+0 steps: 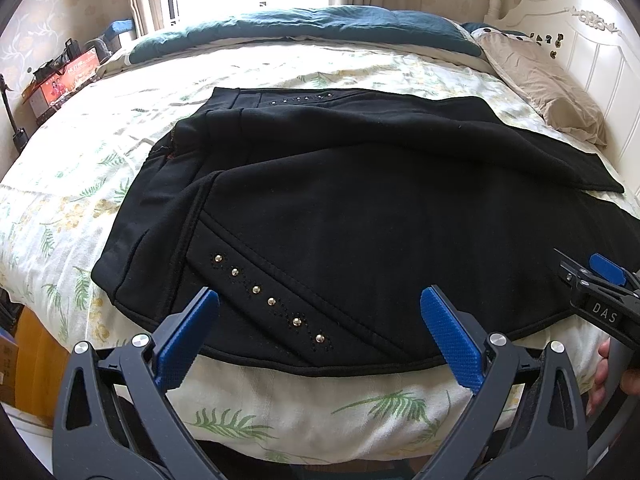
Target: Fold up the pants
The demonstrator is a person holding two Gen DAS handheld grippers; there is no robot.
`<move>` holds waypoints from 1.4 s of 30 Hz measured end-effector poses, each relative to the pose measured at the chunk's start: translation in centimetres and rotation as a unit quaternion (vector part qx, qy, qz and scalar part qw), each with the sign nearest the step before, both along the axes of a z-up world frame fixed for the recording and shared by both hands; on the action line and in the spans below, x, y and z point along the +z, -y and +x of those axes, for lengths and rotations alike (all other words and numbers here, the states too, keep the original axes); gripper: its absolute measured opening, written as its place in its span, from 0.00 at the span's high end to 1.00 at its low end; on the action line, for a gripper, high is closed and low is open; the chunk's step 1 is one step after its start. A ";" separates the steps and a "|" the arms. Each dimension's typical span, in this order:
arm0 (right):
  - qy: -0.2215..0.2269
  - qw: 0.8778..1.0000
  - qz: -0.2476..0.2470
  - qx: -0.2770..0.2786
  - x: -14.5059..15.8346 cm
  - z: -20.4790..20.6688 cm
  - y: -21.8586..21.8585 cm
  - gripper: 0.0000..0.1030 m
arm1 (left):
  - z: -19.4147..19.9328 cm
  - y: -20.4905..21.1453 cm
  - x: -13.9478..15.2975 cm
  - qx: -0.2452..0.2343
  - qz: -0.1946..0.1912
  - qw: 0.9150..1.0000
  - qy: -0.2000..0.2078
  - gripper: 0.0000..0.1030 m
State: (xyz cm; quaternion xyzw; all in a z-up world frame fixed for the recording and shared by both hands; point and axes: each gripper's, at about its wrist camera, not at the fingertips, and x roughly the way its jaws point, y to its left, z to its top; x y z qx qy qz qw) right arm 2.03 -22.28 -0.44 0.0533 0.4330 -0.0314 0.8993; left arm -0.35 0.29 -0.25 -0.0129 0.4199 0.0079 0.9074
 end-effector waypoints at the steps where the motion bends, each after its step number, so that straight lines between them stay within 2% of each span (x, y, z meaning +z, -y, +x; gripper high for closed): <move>1: -0.001 1.000 0.000 0.000 0.0 0.0 0.0 0.04 | 0.1 0.1 0.0 0.000 0.001 1.000 0.001 0.02; 11: 0.000 1.000 0.000 -0.001 -0.1 -0.1 0.1 0.04 | 0.0 0.4 0.1 -0.001 0.011 1.000 0.022 0.02; 21: 0.000 1.000 -0.001 -0.001 -0.2 -0.1 0.1 0.04 | -0.2 0.4 -0.1 0.000 0.006 1.000 0.008 0.02; 28: -0.001 1.000 0.000 0.000 -0.3 -0.3 0.1 0.04 | -0.3 0.4 0.0 0.000 0.009 1.000 0.015 0.02; 31: 0.000 1.000 -0.001 0.000 -0.3 -0.3 0.0 0.04 | -0.4 0.5 0.2 0.000 0.023 0.999 0.025 0.02; 42: 0.000 1.000 -0.001 0.000 -0.2 -0.3 0.0 0.04 | -0.6 0.7 0.5 -0.001 0.025 0.999 0.031 0.02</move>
